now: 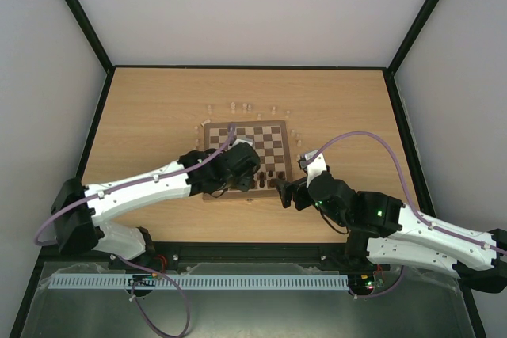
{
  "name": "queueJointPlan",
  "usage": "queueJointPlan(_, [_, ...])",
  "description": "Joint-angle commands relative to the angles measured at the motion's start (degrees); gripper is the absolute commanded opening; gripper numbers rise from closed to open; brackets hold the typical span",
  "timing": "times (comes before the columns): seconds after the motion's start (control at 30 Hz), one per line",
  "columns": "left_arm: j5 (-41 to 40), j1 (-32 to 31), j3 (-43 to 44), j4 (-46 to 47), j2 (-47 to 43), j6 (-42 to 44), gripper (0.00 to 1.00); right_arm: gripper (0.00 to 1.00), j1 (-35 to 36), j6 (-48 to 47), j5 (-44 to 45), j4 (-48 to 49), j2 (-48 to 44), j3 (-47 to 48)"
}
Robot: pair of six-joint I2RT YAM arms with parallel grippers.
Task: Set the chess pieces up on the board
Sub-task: Place the chess piece on the chessboard.
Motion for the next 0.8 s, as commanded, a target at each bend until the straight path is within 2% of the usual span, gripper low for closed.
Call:
queueJointPlan(0.0, [-3.68,-0.01,1.15,-1.39,-2.73,-0.32,0.51,0.99,0.10,0.07,0.87,0.48,-0.09,-0.65])
queueJointPlan(0.1, [-4.04,0.23,1.32,-0.99,-2.89,0.18,0.53,0.99,0.10,-0.08,0.82,0.57,0.07,-0.75])
queueJointPlan(0.47, [-5.10,0.78,0.74,0.92,-2.62,0.63,0.73,0.99,0.11,-0.46,0.61,0.56,1.32,-0.49])
queueJointPlan(0.6, [-5.32,0.87,0.63,1.20,-3.13,0.69,0.85,0.99,0.10,-0.38,0.61,0.56,1.30,-0.49])
queueJointPlan(0.7, [-5.65,0.88,0.53,1.29,-3.52,0.67,0.98,0.99,0.09,-0.37,0.59,0.69,1.42,-0.57])
queueJointPlan(0.77, [-5.89,0.87,0.47,1.28,-3.83,0.64,0.99,0.99,0.07,-0.46,0.53,0.75,1.58,-0.57])
